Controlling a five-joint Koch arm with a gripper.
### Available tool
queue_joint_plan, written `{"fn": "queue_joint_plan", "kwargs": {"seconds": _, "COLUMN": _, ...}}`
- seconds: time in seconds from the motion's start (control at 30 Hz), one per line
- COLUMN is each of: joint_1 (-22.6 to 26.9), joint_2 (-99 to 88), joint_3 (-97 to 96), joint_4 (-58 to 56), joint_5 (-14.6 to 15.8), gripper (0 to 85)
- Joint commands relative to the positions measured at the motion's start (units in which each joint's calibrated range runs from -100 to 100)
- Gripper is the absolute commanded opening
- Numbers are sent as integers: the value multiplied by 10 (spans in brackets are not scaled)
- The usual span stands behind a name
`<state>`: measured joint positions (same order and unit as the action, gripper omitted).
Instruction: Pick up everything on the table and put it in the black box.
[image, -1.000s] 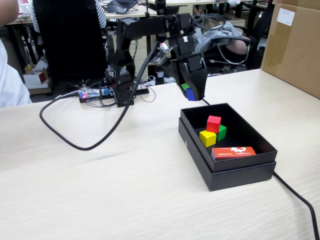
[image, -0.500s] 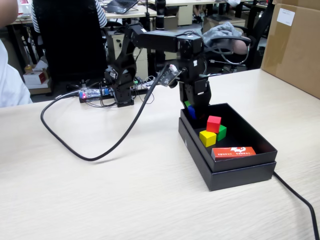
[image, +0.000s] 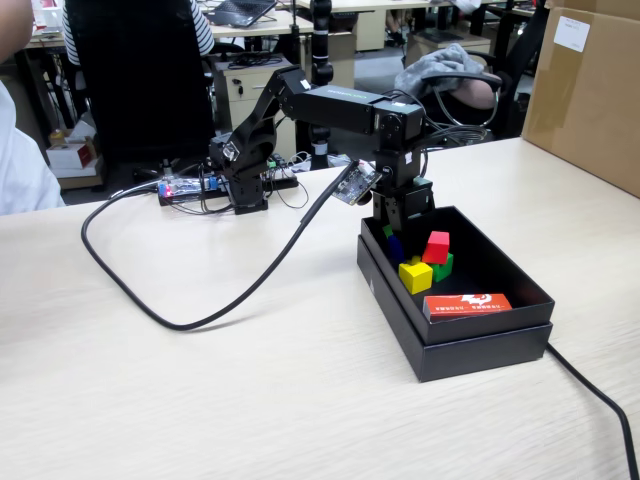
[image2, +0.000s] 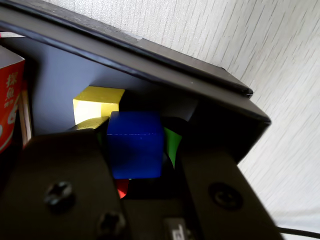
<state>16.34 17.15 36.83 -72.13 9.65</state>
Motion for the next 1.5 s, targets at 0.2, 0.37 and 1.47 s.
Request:
{"fn": "queue_joint_plan", "kwargs": {"seconds": 0.2, "joint_1": 2, "joint_2": -15, "joint_3": 30, "joint_4": -4, "joint_5": 3, "gripper": 384}}
{"fn": "queue_joint_plan", "kwargs": {"seconds": 0.37, "joint_1": -2, "joint_2": -55, "joint_3": 30, "joint_4": -4, "joint_5": 3, "gripper": 398}}
{"fn": "queue_joint_plan", "kwargs": {"seconds": 1.47, "joint_1": -137, "joint_2": -769, "joint_3": -358, "joint_4": 18, "joint_5": -48, "gripper": 501}}
